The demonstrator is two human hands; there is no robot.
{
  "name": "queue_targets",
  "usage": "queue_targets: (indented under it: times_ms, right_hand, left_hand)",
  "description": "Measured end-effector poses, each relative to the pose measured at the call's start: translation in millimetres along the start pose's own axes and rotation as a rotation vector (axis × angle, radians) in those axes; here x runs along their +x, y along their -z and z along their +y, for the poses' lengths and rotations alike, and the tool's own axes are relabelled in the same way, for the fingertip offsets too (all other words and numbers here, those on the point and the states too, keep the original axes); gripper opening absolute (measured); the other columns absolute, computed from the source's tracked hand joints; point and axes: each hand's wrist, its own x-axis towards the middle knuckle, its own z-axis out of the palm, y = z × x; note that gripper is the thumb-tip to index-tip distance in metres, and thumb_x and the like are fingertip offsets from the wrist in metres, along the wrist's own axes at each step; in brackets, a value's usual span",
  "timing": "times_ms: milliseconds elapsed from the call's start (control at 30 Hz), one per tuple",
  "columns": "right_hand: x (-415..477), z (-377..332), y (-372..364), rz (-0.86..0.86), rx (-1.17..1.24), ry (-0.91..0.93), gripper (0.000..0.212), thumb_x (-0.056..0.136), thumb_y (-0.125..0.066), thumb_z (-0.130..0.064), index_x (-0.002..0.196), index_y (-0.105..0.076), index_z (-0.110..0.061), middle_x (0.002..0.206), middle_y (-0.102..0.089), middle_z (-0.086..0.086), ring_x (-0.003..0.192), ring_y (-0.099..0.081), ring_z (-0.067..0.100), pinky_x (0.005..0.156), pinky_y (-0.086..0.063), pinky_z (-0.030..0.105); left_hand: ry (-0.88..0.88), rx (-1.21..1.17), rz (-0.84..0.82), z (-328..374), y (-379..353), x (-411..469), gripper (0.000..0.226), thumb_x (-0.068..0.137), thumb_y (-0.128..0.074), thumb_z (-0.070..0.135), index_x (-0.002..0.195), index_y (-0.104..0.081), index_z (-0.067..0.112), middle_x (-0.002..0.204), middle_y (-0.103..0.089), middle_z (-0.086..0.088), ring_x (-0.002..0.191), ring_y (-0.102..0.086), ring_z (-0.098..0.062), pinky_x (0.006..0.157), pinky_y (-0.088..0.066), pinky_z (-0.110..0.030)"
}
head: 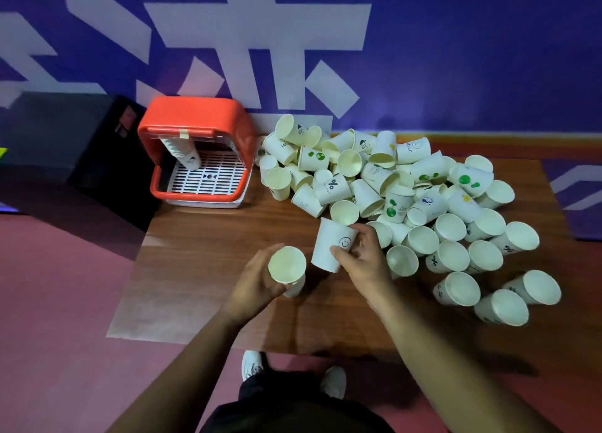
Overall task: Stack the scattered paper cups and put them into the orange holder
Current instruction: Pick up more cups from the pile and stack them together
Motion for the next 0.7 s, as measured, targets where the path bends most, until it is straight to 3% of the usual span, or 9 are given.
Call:
queue_targets:
  times_ms: [67, 167, 233, 333, 433, 567, 700]
  right_hand:
    - [-6, -3, -4, -0.034, -0.03, 0.027, 0.052, 0.065, -0.074, -0.034, 0.11, -0.046, -0.032, 0.098, -0.068, 0.013, 0.082, -0.066, 0.023, 0.073, -0.054, 0.039]
    - [-15, -4, -12, -0.113, -0.043, 0.044, 0.054, 0.064, -0.073, -0.037, 0.11, -0.045, -0.039, 0.11, -0.066, 0.01, 0.094, -0.066, 0.022, 0.079, -0.056, 0.036]
    - [-22, -4, -19, -0.173, -0.043, 0.039, 0.056, 0.064, -0.072, -0.036, 0.112, -0.045, -0.045, 0.118, -0.063, 0.006, 0.102, -0.065, 0.019, 0.085, -0.056, 0.033]
    - [-25, 2, -29, -0.183, -0.054, 0.055, 0.063, 0.064, -0.073, -0.038, 0.118, -0.044, -0.05, 0.13, -0.057, 0.001, 0.112, -0.061, 0.016, 0.096, -0.053, 0.039]
    - [-27, 5, -35, -0.206, -0.091, 0.046, 0.074, 0.065, -0.073, -0.041, 0.128, -0.038, -0.057, 0.139, -0.05, -0.005, 0.117, -0.057, 0.01, 0.1, -0.051, 0.037]
    - [-29, 8, -41, -0.223, -0.122, 0.095, 0.075, 0.071, -0.069, -0.035, 0.131, -0.032, -0.06, 0.132, -0.054, -0.002, 0.109, -0.062, 0.012, 0.096, -0.053, 0.038]
    - [-25, 12, -38, -0.263, -0.199, 0.124, 0.07, 0.079, -0.068, -0.026, 0.133, -0.036, -0.056, 0.133, -0.053, -0.011, 0.112, -0.06, 0.007, 0.098, -0.052, 0.04]
  left_hand:
    - [-0.043, 0.027, -0.049, -5, -2, -1, 0.081, 0.073, -0.083, 0.031, 0.144, -0.045, 0.027, 0.139, -0.051, 0.009, 0.128, -0.043, 0.006, 0.112, -0.038, -0.03]
    - [0.029, -0.049, -0.165, -11, 1, -5, 0.087, 0.071, -0.078, 0.054, 0.147, -0.038, 0.04, 0.146, -0.046, 0.01, 0.137, -0.039, 0.001, 0.115, -0.031, -0.024]
    - [0.08, -0.09, -0.213, -17, 4, -5, 0.089, 0.072, -0.079, 0.058, 0.148, -0.035, 0.048, 0.149, -0.044, 0.011, 0.14, -0.039, -0.005, 0.119, -0.031, -0.032]
    - [0.126, -0.208, -0.291, -20, 5, -4, 0.097, 0.073, -0.085, 0.047, 0.153, -0.029, 0.045, 0.154, -0.041, 0.013, 0.14, -0.044, -0.011, 0.117, -0.038, -0.044]
    - [0.211, -0.4, -0.282, -14, 7, -7, 0.104, 0.07, -0.086, 0.044, 0.152, -0.023, 0.049, 0.154, -0.04, 0.02, 0.137, -0.046, -0.004, 0.113, -0.041, -0.032]
    - [0.208, -0.502, -0.181, -7, 13, -16, 0.071, 0.091, -0.068, 0.029, 0.152, -0.033, 0.037, 0.154, -0.041, 0.017, 0.139, -0.041, 0.002, 0.108, -0.042, -0.018]
    - [0.166, -0.422, -0.155, -5, 18, -20, 0.055, 0.097, -0.06, 0.008, 0.149, -0.044, 0.017, 0.15, -0.05, 0.008, 0.141, -0.044, -0.011, 0.115, -0.038, -0.031]
